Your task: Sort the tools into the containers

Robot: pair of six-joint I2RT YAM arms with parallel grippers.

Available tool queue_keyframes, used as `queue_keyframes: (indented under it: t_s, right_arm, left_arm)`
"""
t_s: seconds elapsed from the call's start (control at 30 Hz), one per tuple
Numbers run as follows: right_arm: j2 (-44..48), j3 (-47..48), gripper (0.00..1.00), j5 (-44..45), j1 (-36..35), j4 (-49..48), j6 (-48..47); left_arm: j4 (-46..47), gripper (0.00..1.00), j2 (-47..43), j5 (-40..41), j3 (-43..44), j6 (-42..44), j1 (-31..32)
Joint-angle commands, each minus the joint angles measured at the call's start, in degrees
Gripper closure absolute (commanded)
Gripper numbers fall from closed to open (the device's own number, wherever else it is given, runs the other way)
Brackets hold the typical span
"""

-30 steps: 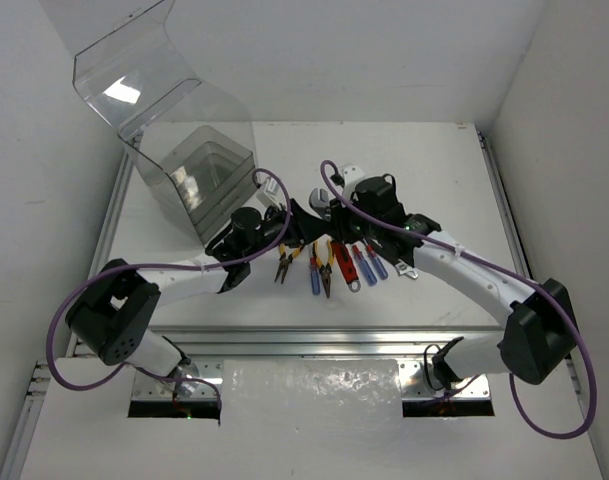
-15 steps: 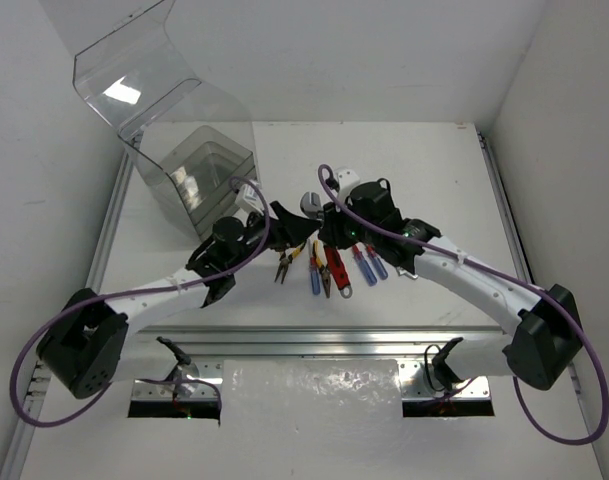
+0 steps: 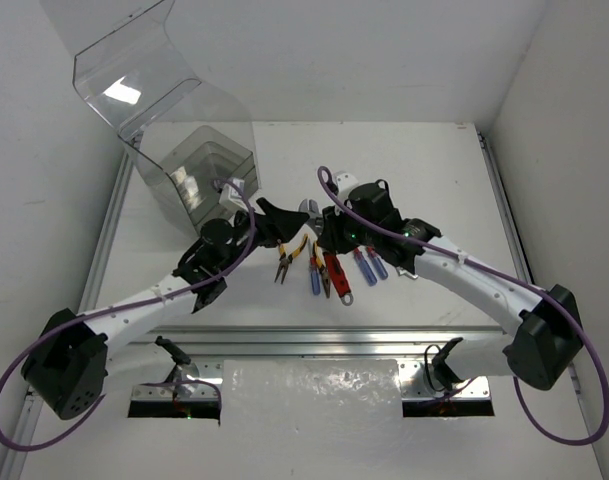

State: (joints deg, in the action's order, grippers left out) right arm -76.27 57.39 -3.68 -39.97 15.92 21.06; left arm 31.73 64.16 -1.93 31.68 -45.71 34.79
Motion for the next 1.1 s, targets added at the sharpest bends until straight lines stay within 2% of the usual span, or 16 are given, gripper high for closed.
queue_keyframes:
  t_s: [0.0,0.17,0.3,0.33,0.4,0.5,0.53,0.67,0.7,0.73,0.77,0.8,0.83,0.93,1.03,1.07]
  right_arm:
    - [4.2,4.0,1.00,-3.2,-0.3,-8.8,0.9]
    - [4.6,4.3,1.00,-7.3,-0.4,-9.2,0.9]
    - [4.3,4.8,1.00,-9.7,-0.3,-9.7,1.3]
    - [4.3,4.9,1.00,-9.4,-0.4,-9.7,1.3]
    - [4.4,5.4,1.00,-9.1,-0.4,-9.7,1.2]
    - [4.5,5.9,1.00,-9.7,-0.4,-9.9,1.2]
    - [4.6,5.8,1.00,-10.1,-0.4,-10.0,1.3]
    - [6.8,4.1,1.00,-11.2,-0.3,-11.4,1.4]
    - [7.4,3.7,0.93,-11.7,-0.3,-11.4,1.0]
    - [8.1,3.2,0.75,-11.9,-0.4,-11.4,0.8]
    - [9.0,1.6,0.35,-11.3,-0.3,-11.7,0.7]
    - [10.5,1.1,0.12,-10.6,-0.3,-11.2,0.5]
    - [11.0,0.9,0.01,-9.9,-0.3,-10.2,0.1]
    - [13.2,1.7,0.01,-3.0,0.0,-1.8,-1.7]
    - [18.2,0.7,0.01,1.8,0.2,2.1,-3.0]
    - [19.7,0.1,0.01,3.6,0.2,3.6,-3.1]
  left_arm:
    - [-0.3,0.30,2.5,-0.2,2.9,-0.3,-0.3]
    - [4.7,0.39,7.2,-4.0,4.3,-1.7,-0.2]
    - [12.0,0.53,11.1,-10.1,5.3,-3.9,0.2]
    - [13.3,0.62,12.1,-11.5,5.6,-4.2,0.5]
    - [14.3,0.68,12.6,-12.2,5.7,-4.5,1.0]
    - [13.3,0.89,13.4,-12.8,6.3,-4.0,1.2]
    - [12.4,1.00,13.5,-12.7,7.3,-3.3,1.2]
    - [2.4,1.00,13.0,-11.0,12.3,1.5,1.1]
    - [0.2,1.00,11.9,-10.5,13.7,3.1,1.0]
    - [-1.9,1.00,11.2,-10.0,16.2,6.1,0.8]
    - [-4.4,1.00,10.5,-9.4,17.4,7.2,-0.1]
    - [-8.1,1.00,9.2,-9.8,18.7,8.0,-1.0]
    - [-9.2,1.00,8.4,-10.9,20.3,8.7,-2.3]
    - [-15.6,1.00,6.1,-15.5,24.2,10.4,-11.2]
    - [-25.8,1.00,5.9,-13.8,35.2,18.8,-15.7]
    - [-31.9,1.00,6.6,-11.4,38.2,20.9,-16.4]
